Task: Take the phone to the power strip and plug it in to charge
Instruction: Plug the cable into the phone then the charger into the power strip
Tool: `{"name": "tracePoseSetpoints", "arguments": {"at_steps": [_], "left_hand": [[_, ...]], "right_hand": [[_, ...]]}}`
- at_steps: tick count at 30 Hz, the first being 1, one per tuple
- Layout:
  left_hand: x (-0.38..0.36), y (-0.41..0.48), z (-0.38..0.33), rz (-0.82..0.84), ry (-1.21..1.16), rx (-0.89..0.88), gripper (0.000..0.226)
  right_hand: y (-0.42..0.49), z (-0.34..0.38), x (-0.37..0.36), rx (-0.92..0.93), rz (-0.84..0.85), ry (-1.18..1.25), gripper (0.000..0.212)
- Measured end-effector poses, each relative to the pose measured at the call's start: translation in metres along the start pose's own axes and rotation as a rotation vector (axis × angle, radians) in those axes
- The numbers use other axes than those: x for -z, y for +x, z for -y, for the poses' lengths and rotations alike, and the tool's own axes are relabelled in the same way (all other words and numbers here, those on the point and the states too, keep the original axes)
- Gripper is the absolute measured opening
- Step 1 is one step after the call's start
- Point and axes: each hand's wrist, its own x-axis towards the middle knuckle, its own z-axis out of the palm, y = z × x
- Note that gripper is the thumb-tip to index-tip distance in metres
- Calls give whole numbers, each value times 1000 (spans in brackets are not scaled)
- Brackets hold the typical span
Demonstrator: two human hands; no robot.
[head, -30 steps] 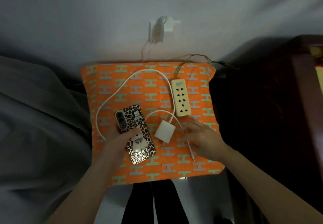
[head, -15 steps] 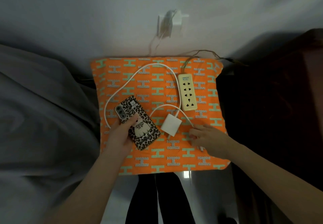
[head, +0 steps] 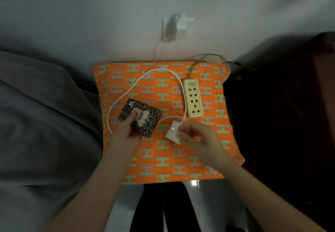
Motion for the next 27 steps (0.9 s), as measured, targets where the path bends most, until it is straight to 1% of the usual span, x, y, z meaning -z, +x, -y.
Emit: {"name": "tracePoseSetpoints", "arguments": {"at_steps": [2, 5, 8, 9, 13, 14, 17, 19, 22, 27], "left_hand": [[-2, 0, 0, -6, 23, -21, 23], [-5, -1, 1, -12, 12, -31, 11], [-7, -1, 4, -18, -20, -35, 10], [-7, -1, 5, -20, -28, -34, 13], [-8, -2, 7, -38, -63, -45, 41], [-8, -2, 8, -38, -67, -51, 45], [-8, -4, 9, -35, -59, -76, 46], [-8, -5, 11, -56, -24, -127, 48], [-10, -8, 15, -75, 26, -209, 51], [-14, -10, 19, -79, 6, -287, 52]], "right_hand": [[2, 9, -14, -5, -76, 70, 16], [8, 14, -28, -27, -150, 116, 8], [12, 14, -34, -49, -210, 125, 7], [12, 15, -35, -57, -223, 125, 8], [15, 17, -38, -84, -258, 83, 7], [15, 18, -38, -88, -263, 67, 6], [16, 17, -39, -98, -264, -12, 4], [16, 16, -39, -121, -255, -56, 4], [19, 15, -37, -162, -265, -50, 13], [23, 15, -37, -148, -275, -22, 14]]}}
